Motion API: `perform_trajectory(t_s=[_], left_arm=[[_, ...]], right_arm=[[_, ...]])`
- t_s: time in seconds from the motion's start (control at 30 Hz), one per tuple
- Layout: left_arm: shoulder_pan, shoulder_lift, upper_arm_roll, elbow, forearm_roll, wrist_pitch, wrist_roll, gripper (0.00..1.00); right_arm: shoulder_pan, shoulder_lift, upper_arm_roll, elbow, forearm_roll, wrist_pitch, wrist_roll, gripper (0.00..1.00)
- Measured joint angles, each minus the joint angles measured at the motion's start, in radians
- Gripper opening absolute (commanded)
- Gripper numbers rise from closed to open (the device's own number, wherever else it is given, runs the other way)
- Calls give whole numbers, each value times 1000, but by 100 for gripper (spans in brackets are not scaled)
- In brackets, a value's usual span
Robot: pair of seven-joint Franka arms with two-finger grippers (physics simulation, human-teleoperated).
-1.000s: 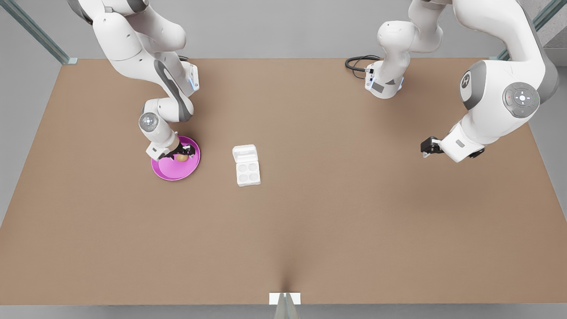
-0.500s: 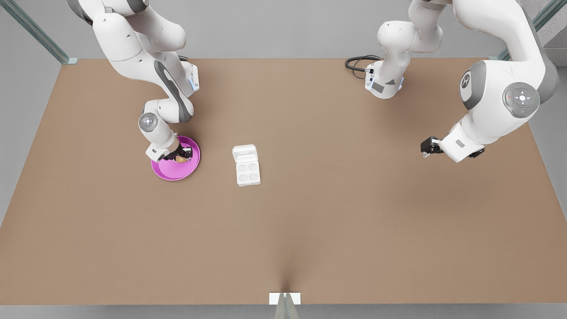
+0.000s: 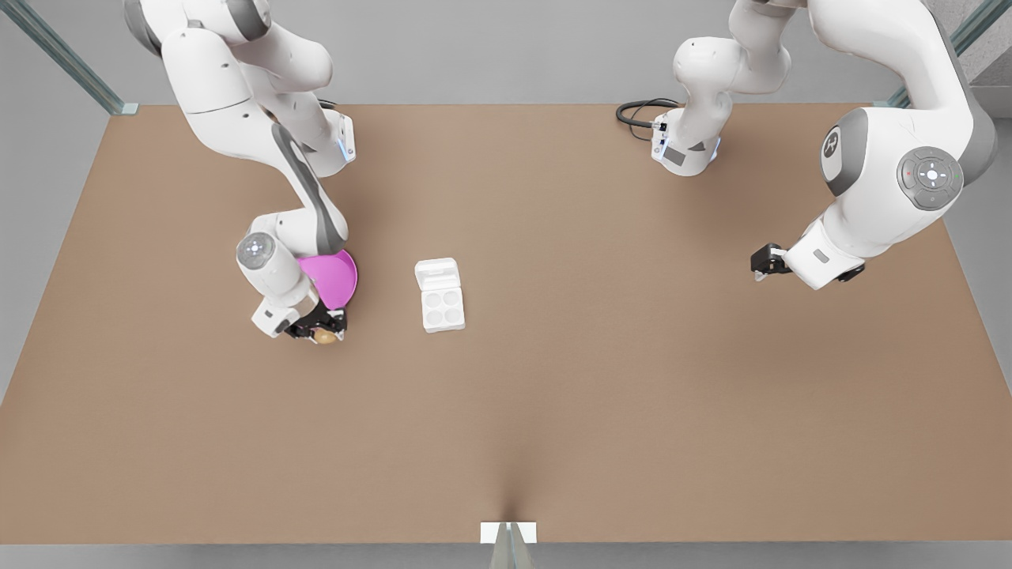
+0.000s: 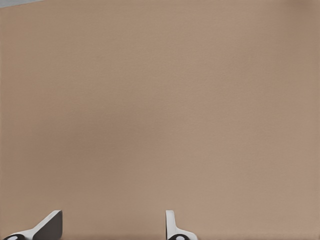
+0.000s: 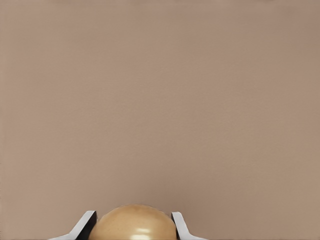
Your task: Pack egg into the box and close the box lid
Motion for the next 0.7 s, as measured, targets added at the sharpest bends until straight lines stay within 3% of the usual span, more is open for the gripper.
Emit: perform_trajectory(t_s=[0.13,0.7], left_arm=[[0,0,0,0,0,-1,0,100],[0,6,0,-2,0,0,0,100]], right_arm=[[62,73,0,164,3,-67,3,54],[344,79,40,220,267,-173,66,53]])
